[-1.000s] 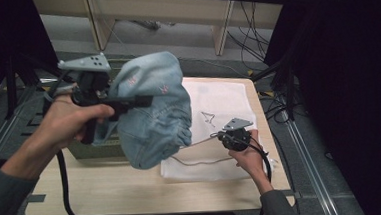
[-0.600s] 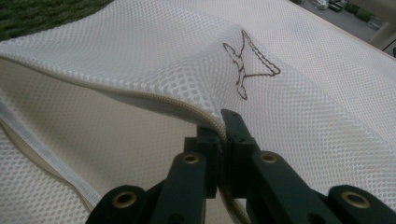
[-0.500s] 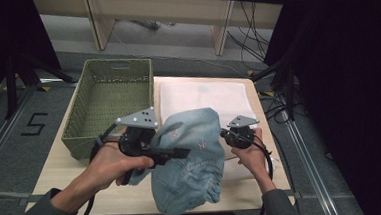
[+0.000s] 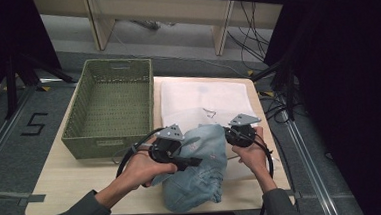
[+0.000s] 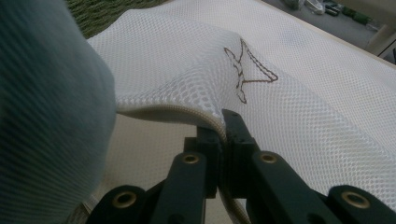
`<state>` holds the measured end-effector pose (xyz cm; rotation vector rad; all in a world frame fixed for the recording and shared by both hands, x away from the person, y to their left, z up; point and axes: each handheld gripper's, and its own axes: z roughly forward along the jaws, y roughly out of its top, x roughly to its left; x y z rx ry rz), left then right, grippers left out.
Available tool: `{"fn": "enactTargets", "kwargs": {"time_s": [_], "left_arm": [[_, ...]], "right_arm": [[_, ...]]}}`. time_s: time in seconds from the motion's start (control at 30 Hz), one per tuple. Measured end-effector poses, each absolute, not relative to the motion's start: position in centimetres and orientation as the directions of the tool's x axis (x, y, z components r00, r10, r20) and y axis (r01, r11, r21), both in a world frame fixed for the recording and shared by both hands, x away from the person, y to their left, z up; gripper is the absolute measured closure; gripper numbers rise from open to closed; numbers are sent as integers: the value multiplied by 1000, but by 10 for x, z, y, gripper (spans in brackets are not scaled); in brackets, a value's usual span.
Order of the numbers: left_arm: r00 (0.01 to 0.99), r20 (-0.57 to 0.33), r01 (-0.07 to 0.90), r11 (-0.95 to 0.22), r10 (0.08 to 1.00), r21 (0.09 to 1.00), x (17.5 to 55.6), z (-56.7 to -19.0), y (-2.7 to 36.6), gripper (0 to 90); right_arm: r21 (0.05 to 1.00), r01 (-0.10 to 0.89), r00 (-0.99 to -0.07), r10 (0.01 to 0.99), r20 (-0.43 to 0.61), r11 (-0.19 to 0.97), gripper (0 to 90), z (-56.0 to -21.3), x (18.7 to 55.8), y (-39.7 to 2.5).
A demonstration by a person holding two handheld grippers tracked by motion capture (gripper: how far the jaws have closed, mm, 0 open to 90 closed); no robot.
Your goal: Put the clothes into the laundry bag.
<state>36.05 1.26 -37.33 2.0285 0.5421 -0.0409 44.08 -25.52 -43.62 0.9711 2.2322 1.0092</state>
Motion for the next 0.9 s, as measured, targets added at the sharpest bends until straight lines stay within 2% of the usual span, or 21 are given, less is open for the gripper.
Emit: {"fn": "enactTargets", "kwargs": {"time_s": [0.1,0.23,0.37,0.47,0.6,0.63,0.8,0.83,0.9], "left_arm": [[905,-223,381,-457,362,804,365,-388,-2,728],[896,-245,408,-469,370,784,370,-402,-10,727],[898,-226,404,-504,376,764,381,-415,-18,726],[881,-257,449,-530,398,719,392,-440,-24,725],[871,-250,469,-564,423,680,396,-464,-30,724],[860,-260,487,-557,438,673,398,-474,-33,724],[827,-279,532,-518,489,669,407,-482,-37,709],[817,-282,541,-502,503,675,410,-482,-38,706],[801,-310,563,-468,513,681,412,-483,-38,675]], "right_arm": [[789,409,-617,776,-132,459,875,-435,440,-255],[793,402,-618,775,-134,458,875,-434,441,-257],[804,415,-610,786,-101,425,876,-431,441,-261],[817,408,-599,795,-96,407,876,-429,441,-263],[823,413,-607,791,-71,391,878,-424,441,-265],[822,436,-593,804,-44,367,878,-423,438,-262],[818,412,-610,788,-80,402,877,-422,436,-255],[816,383,-627,771,-115,433,877,-423,438,-256],[806,398,-629,770,-109,439,877,-425,437,-253]]}}
